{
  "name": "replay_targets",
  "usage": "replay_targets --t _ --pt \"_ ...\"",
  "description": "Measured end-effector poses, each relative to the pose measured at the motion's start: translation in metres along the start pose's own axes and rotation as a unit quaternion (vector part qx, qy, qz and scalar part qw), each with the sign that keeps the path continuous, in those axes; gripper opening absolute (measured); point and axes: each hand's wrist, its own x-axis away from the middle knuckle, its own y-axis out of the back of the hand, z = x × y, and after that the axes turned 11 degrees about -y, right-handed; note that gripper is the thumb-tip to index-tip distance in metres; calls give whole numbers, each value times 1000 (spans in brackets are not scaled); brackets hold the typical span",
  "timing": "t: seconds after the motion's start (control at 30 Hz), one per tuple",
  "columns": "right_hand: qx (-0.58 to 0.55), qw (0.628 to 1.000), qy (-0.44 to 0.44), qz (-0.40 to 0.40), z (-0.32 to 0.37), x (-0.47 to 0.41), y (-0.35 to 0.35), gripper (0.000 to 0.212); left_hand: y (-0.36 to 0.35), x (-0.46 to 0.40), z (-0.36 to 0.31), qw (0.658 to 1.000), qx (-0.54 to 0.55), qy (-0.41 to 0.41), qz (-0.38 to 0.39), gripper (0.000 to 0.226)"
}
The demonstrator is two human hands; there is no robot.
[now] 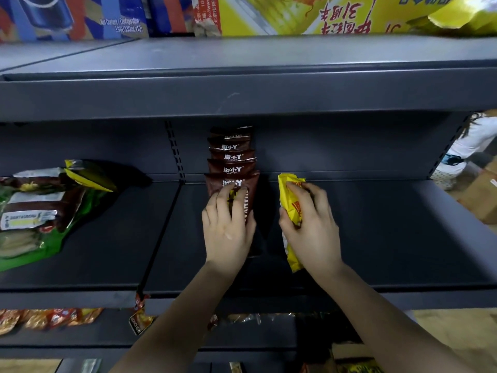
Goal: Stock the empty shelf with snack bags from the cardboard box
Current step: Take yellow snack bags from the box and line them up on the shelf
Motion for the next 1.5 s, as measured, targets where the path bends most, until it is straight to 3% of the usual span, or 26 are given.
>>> replay_targets --t 0.33,0.63,0.73,0.83,0.9,1.0,1.07,1.13,1.2,1.37,1.5 --pt "-7 1000 -16 -3 11 -7 -6 52 -12 6 3 999 -37 17 14 47" --pt "-21 1000 -23 5 11 -5 -5 52 2 8 -4 992 -69 29 101 62" --pt "-46 998 -32 12 9 -8 0 52 20 3 -20 996 -4 42 72 54" --pt "-59 998 -13 7 11 -12 5 53 38 -5 -46 988 154 25 20 39" --pt "-60 998 2 15 10 -16 9 53 47 -15 -65 964 255 68 21 34" --pt "-62 998 18 26 3 -23 15 50 45 -33 -84 904 360 221 65 42" --pt "-57 998 28 25 -2 -25 18 48 37 -47 -91 832 447 317 87 43" --pt "-51 997 47 24 -6 -25 17 48 32 -61 -97 733 548 393 91 32" --pt "-63 995 62 49 -12 -27 15 52 25 -69 -101 675 586 438 90 27" --pt "-207 966 36 152 -28 -35 15 66 3 -75 -97 639 584 493 78 19" --pt "-259 946 -73 180 -43 -41 14 68 -10 -77 -88 631 571 518 86 15"
